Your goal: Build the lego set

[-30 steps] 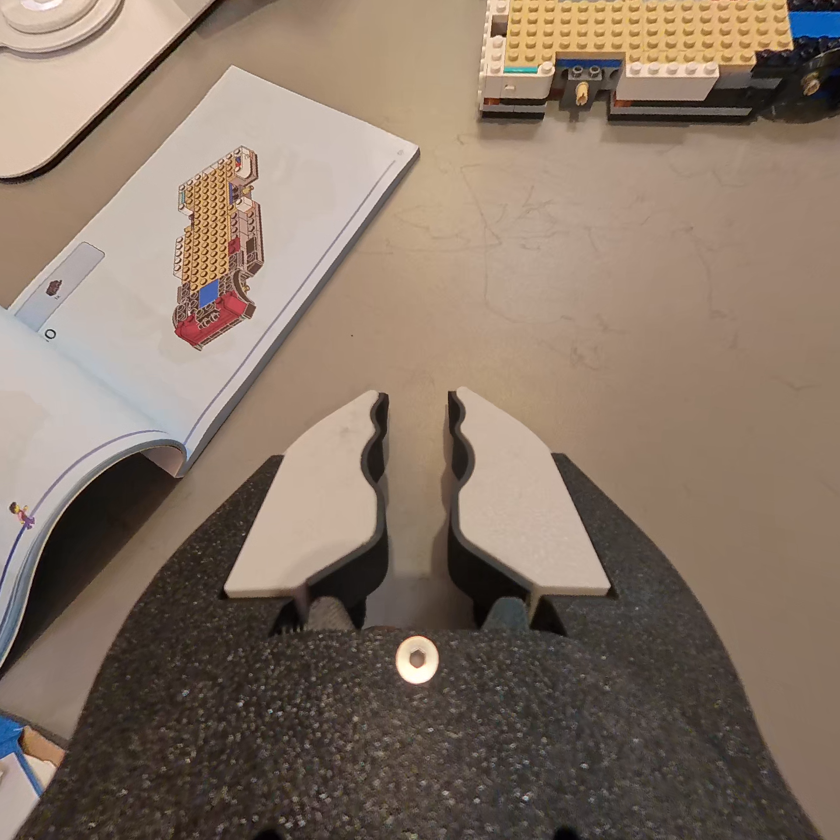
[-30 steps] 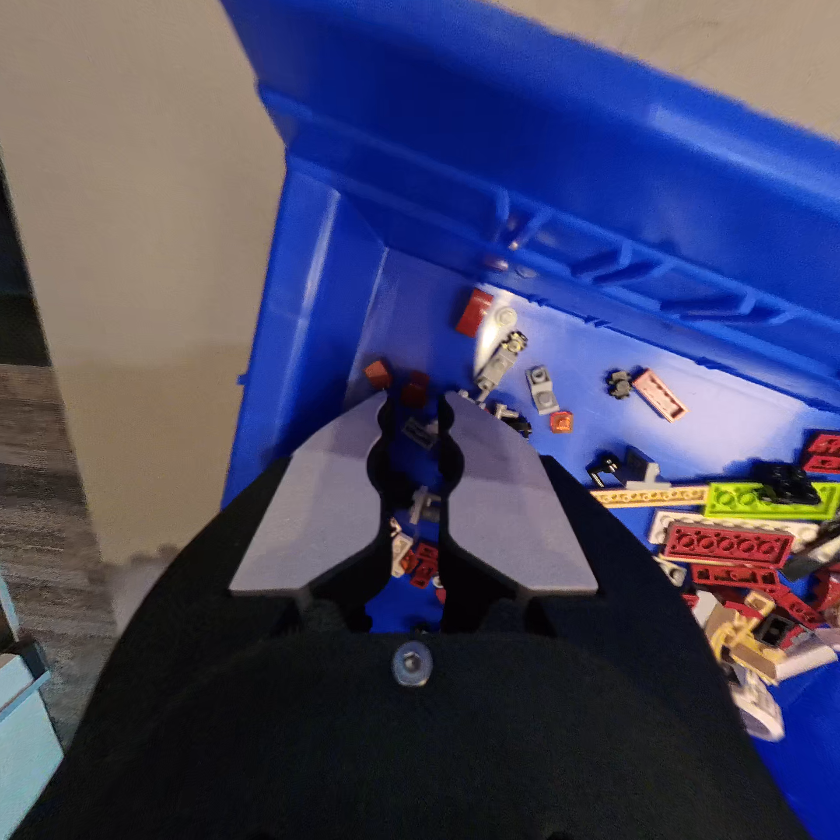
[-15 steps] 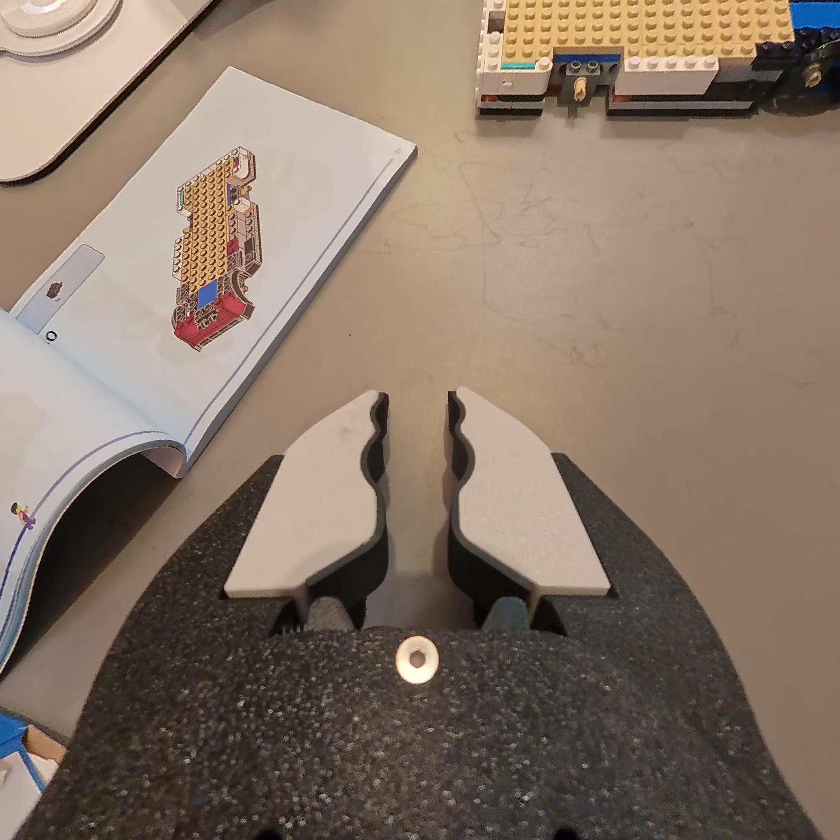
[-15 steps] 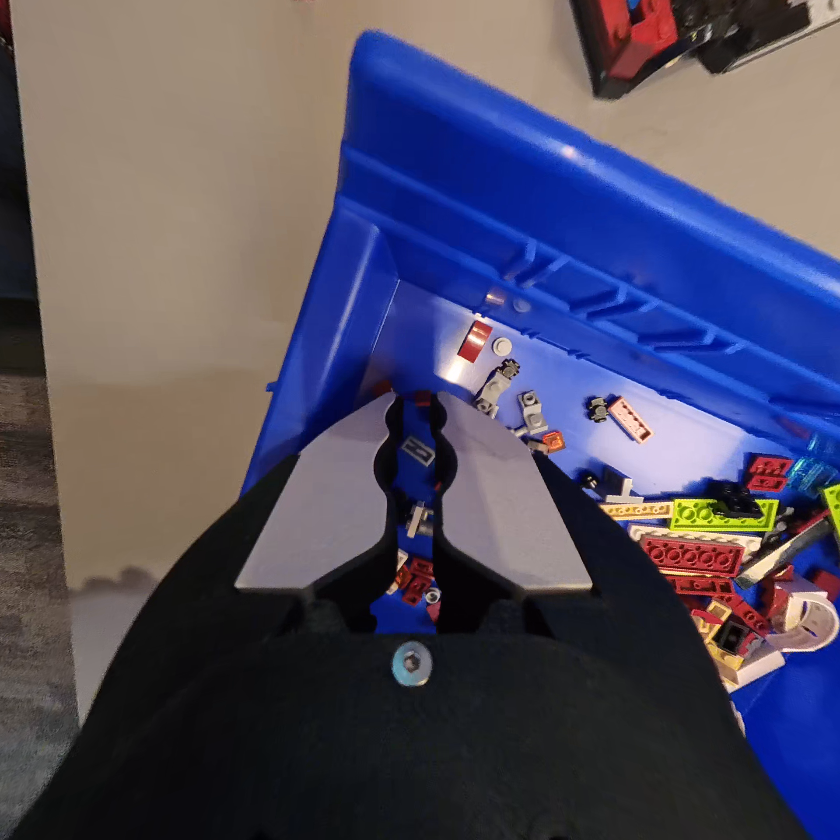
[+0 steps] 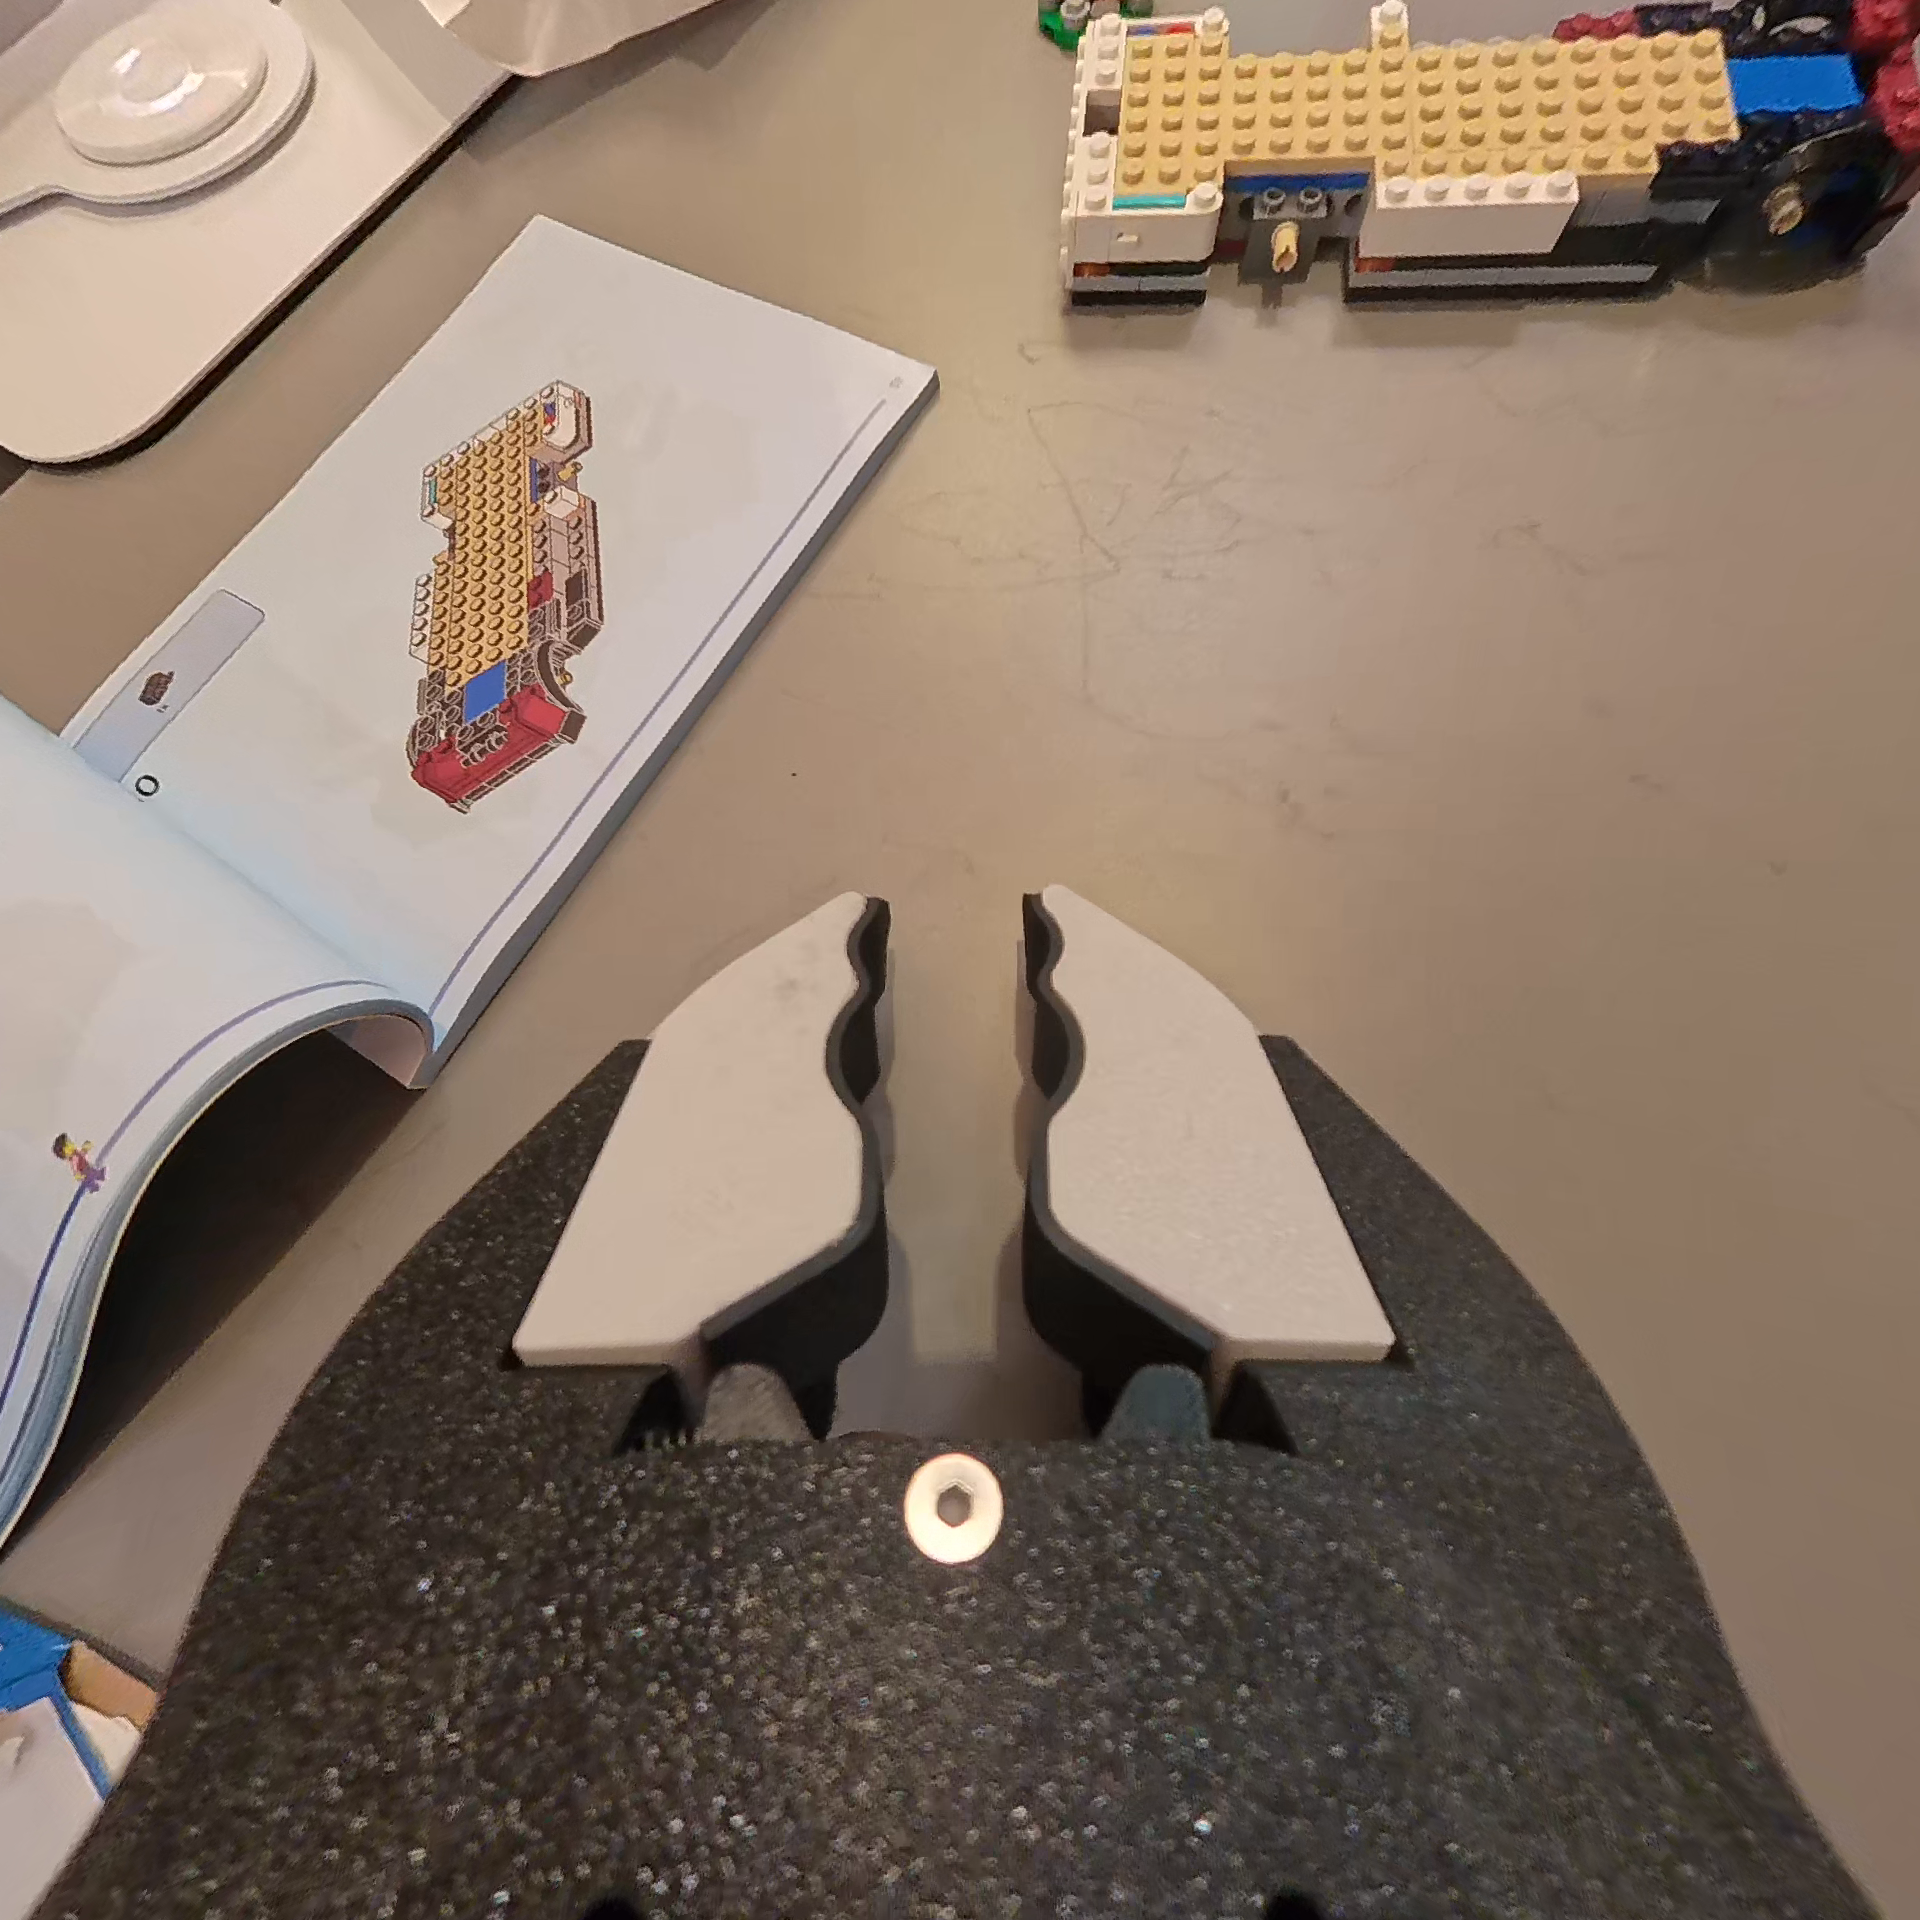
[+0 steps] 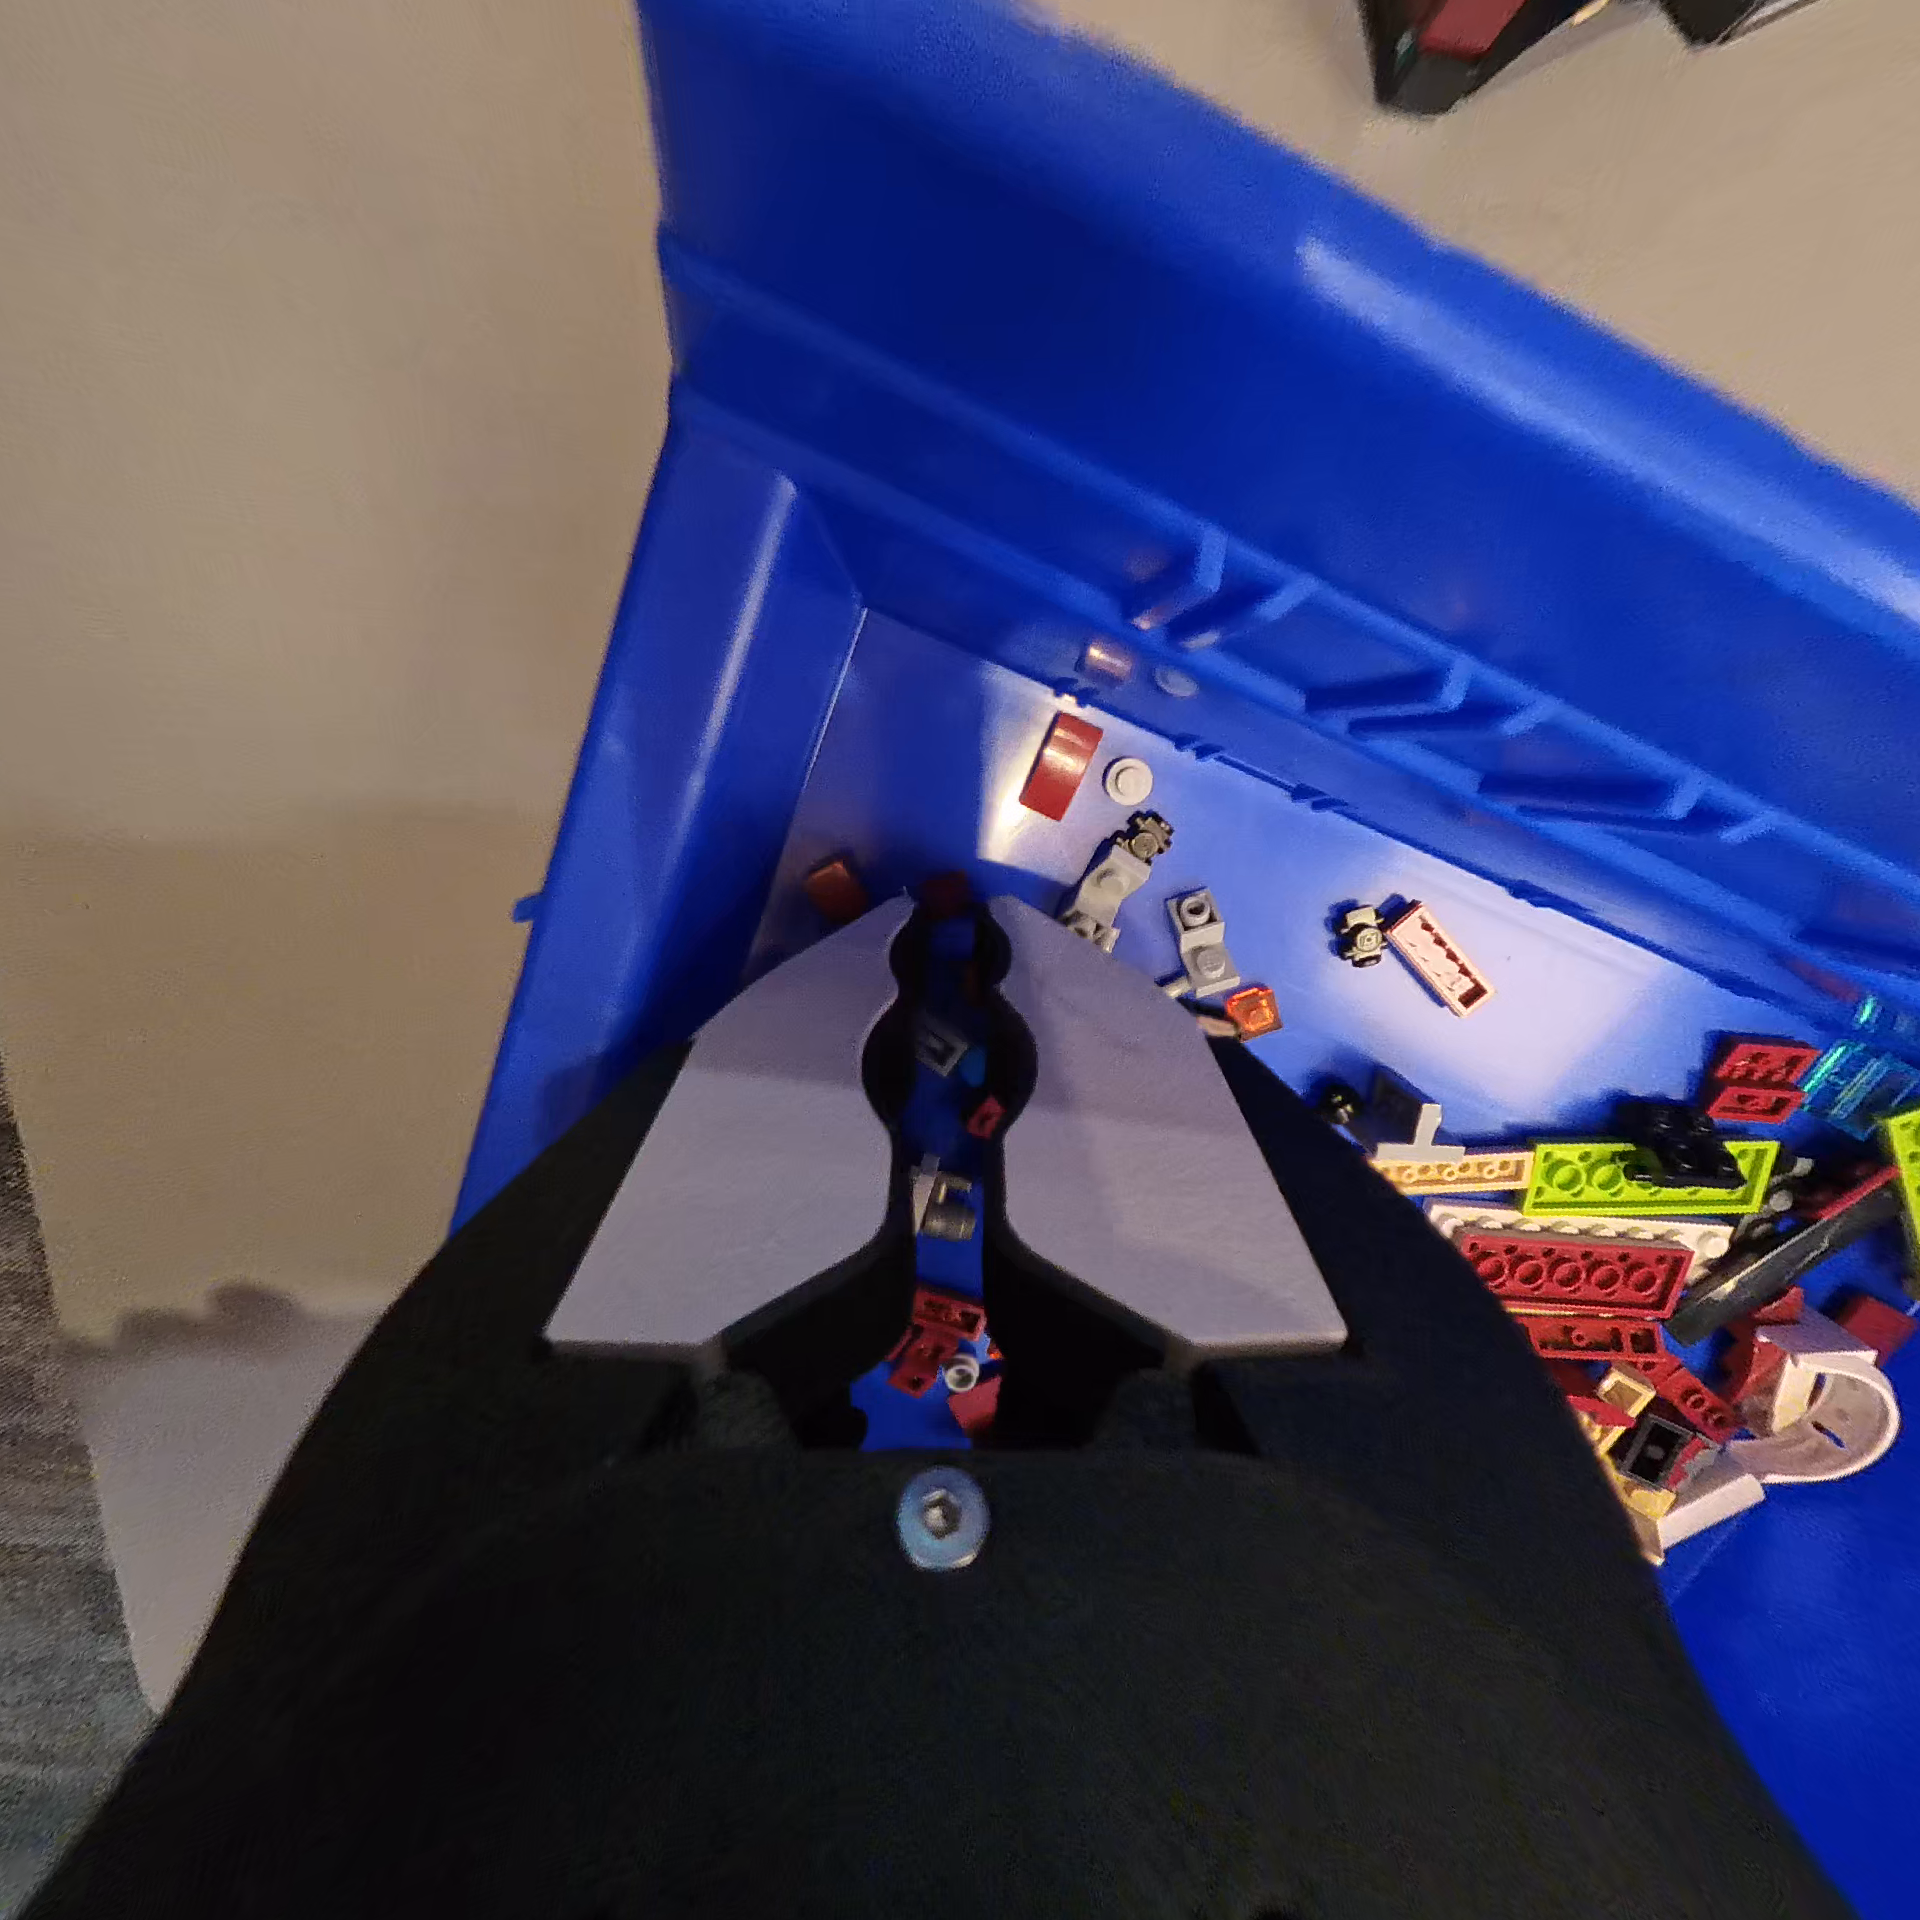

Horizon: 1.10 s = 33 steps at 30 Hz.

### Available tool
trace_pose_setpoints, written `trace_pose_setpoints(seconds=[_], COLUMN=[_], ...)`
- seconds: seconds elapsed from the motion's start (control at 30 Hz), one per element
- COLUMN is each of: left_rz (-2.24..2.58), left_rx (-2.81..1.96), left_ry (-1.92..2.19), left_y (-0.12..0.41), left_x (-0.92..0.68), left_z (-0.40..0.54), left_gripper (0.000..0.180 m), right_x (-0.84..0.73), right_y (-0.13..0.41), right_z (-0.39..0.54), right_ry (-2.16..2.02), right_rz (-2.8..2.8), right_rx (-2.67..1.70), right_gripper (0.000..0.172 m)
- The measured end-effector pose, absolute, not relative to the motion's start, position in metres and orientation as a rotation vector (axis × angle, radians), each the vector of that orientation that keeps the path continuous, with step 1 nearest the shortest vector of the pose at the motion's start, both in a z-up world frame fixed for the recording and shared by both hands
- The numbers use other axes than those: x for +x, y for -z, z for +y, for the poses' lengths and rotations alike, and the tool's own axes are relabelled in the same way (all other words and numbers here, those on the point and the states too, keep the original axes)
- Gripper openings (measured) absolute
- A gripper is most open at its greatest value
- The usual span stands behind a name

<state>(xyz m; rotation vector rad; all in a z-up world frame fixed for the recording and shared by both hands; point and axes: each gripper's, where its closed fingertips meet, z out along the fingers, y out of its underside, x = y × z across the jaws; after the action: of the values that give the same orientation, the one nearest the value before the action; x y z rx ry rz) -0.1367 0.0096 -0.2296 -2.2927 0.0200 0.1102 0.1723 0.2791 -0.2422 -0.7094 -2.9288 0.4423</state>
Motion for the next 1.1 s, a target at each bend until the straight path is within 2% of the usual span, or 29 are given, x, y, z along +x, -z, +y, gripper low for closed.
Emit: trace_pose_setpoints(seconds=[0.17, 0.3, 0.43, 0.5, 0.7, 0.9, 1.1], left_rz=[0.01, 0.008, 0.036, 0.066, 0.117, 0.086, 0.084], left_rx=[-2.26, -2.225, -2.256, -2.268, -2.26, -2.222, -2.241], left_ry=[-0.113, -0.092, -0.082, -0.092, -0.05, 0.019, 0.05], left_y=[0.221, 0.209, 0.209, 0.209, 0.211, 0.216, 0.223], left_x=[-0.134, -0.128, -0.115, -0.107, -0.081, -0.059, -0.045], left_z=[-0.001, -0.009, -0.016, -0.018, -0.019, -0.024, -0.026], left_gripper=[0.025, 0.025, 0.025, 0.025, 0.025, 0.025, 0.025], right_x=[0.168, 0.161, 0.144, 0.125, 0.083, 0.097, 0.13], right_y=[0.228, 0.185, 0.143, 0.133, 0.157, 0.185, 0.21], right_z=[0.281, 0.276, 0.235, 0.206, 0.131, 0.156, 0.153], right_ry=[-0.35, -0.287, -0.361, -0.388, -0.382, -0.299, -0.436], right_rz=[-2.861, -2.723, -2.594, -2.506, -2.352, -2.093, -2.022], right_rx=[-0.738, -0.793, -0.823, -0.881, -0.963, -1.325, -1.559], right_gripper=[0.008, 0.008, 0.007, 0.0, 0.0, 0.0, 0.011])
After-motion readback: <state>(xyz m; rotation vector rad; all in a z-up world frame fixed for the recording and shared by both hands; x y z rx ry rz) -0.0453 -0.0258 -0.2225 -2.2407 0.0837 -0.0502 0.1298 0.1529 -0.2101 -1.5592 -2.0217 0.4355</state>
